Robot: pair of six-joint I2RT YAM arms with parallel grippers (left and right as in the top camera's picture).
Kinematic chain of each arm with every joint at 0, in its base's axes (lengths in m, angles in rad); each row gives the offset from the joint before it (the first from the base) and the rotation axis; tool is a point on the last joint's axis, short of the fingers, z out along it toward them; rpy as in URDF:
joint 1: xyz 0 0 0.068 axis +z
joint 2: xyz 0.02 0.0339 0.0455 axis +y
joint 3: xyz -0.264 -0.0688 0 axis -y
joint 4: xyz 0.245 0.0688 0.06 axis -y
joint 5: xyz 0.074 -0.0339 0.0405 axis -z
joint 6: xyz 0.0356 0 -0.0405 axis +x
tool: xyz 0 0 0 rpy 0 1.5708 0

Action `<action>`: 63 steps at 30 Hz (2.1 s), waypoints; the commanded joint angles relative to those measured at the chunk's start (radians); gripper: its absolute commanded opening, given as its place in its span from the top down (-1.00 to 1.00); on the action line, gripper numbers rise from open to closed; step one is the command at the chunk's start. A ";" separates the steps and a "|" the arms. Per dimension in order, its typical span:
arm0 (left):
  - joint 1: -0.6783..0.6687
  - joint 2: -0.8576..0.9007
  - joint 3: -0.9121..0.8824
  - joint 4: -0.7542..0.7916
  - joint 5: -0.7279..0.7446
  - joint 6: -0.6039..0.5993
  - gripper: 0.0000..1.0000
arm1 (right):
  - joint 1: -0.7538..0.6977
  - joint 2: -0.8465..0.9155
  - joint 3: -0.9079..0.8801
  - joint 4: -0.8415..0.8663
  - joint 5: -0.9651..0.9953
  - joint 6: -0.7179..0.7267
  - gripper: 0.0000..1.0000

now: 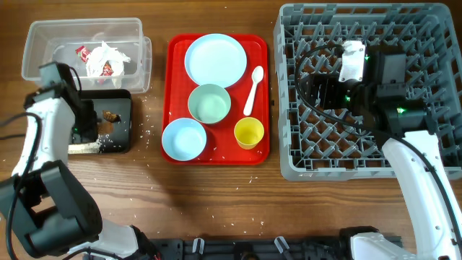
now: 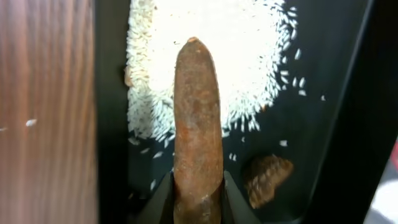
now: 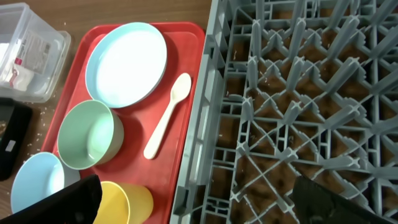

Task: Sort waste into correct bins and load items into the dishwasher rack
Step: 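Grasp the yellow cup with the left gripper and lift it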

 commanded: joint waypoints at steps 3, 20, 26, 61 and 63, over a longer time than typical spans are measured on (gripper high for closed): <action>0.004 -0.003 -0.069 0.066 -0.058 -0.028 -0.04 | 0.001 0.011 0.026 0.000 -0.014 0.029 -0.99; -0.579 -0.077 0.134 0.086 0.471 1.046 -0.56 | 0.001 0.011 0.026 -0.007 -0.014 0.029 -0.99; -0.792 0.108 0.233 0.024 0.447 1.110 -0.51 | 0.001 0.011 0.026 -0.011 -0.014 0.028 -1.00; -0.630 0.045 0.247 0.019 1.102 1.188 0.92 | 0.001 0.044 0.026 0.188 -0.569 0.048 -0.99; -0.536 0.042 0.247 0.112 1.356 1.124 0.92 | 0.001 0.085 0.026 0.293 -0.714 0.052 -1.00</action>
